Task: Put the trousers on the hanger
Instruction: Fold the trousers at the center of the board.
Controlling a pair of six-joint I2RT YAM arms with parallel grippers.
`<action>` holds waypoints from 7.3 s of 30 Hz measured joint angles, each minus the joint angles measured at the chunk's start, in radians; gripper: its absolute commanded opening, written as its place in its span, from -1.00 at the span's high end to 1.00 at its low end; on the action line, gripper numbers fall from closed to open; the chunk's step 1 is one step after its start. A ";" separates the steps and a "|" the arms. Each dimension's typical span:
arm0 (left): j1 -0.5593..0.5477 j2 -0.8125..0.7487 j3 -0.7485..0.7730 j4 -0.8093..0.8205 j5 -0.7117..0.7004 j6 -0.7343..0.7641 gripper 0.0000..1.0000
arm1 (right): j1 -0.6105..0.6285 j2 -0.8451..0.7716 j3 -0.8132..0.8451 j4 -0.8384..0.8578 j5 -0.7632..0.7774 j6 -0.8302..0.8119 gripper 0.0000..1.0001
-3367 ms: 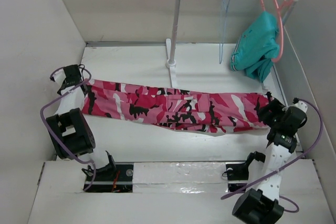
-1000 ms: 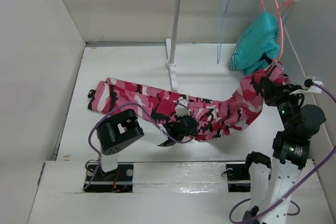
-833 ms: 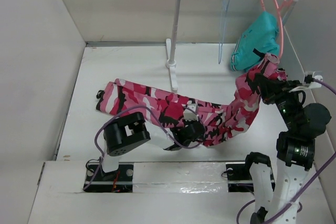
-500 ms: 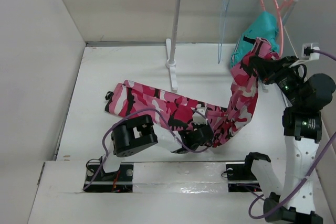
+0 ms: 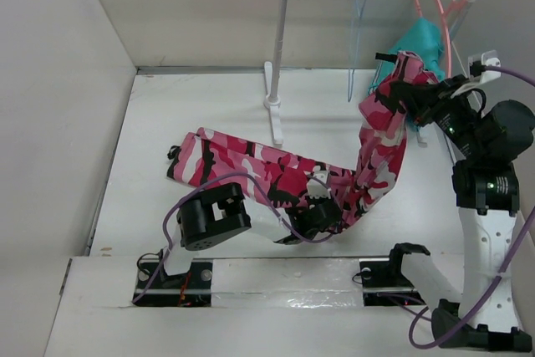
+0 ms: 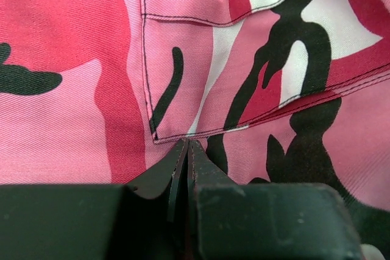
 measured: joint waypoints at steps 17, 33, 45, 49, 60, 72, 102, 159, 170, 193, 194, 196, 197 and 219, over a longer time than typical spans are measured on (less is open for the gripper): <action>-0.009 -0.041 -0.041 -0.042 -0.051 -0.050 1.00 | 0.890 0.411 0.303 -0.066 0.879 -0.335 1.00; -0.056 -0.573 -0.272 -0.447 -0.241 -0.053 -0.62 | 0.880 0.732 0.468 -0.019 0.867 -0.258 1.00; -0.014 -1.124 -0.311 -0.745 -0.373 -0.052 0.74 | 0.946 0.758 0.550 -0.011 0.910 -0.222 1.00; -0.022 -1.385 -0.298 -0.836 -0.392 -0.032 0.75 | 1.004 0.826 0.622 -0.008 0.962 -0.212 1.00; -0.022 -1.722 -0.128 -1.076 -0.489 -0.013 0.75 | 1.165 1.313 0.942 0.119 1.050 -0.208 0.30; -0.022 -1.740 -0.055 -1.190 -0.557 -0.010 0.62 | 1.260 1.595 0.883 0.179 0.779 -0.085 -0.86; 0.965 -0.681 -0.174 -0.506 0.209 0.275 0.05 | 1.306 0.545 -0.659 0.533 0.985 0.093 0.05; 0.603 -1.068 -0.694 -0.433 0.156 0.086 0.30 | 0.711 0.539 -0.745 0.574 0.670 0.085 1.00; 0.609 -1.231 -0.765 -0.521 0.207 0.007 0.33 | 0.620 0.612 -0.755 0.690 0.620 0.116 -0.16; 0.703 -0.740 -0.385 -0.319 0.267 0.218 0.31 | 1.209 0.379 -0.965 0.591 0.830 0.287 1.00; 0.735 -0.726 -0.403 -0.296 0.284 0.217 0.32 | 1.209 0.389 -1.000 0.606 0.835 0.312 1.00; 0.787 -0.720 -0.444 -0.261 0.312 0.216 0.32 | 1.208 0.392 -1.038 0.660 0.846 0.356 1.00; 0.804 -0.722 -0.463 -0.247 0.320 0.215 0.31 | 1.208 0.393 -1.046 0.675 0.846 0.372 1.00; 0.759 -1.055 -0.523 -0.045 0.376 0.352 1.00 | 1.171 -0.081 -0.428 0.068 1.211 0.113 1.00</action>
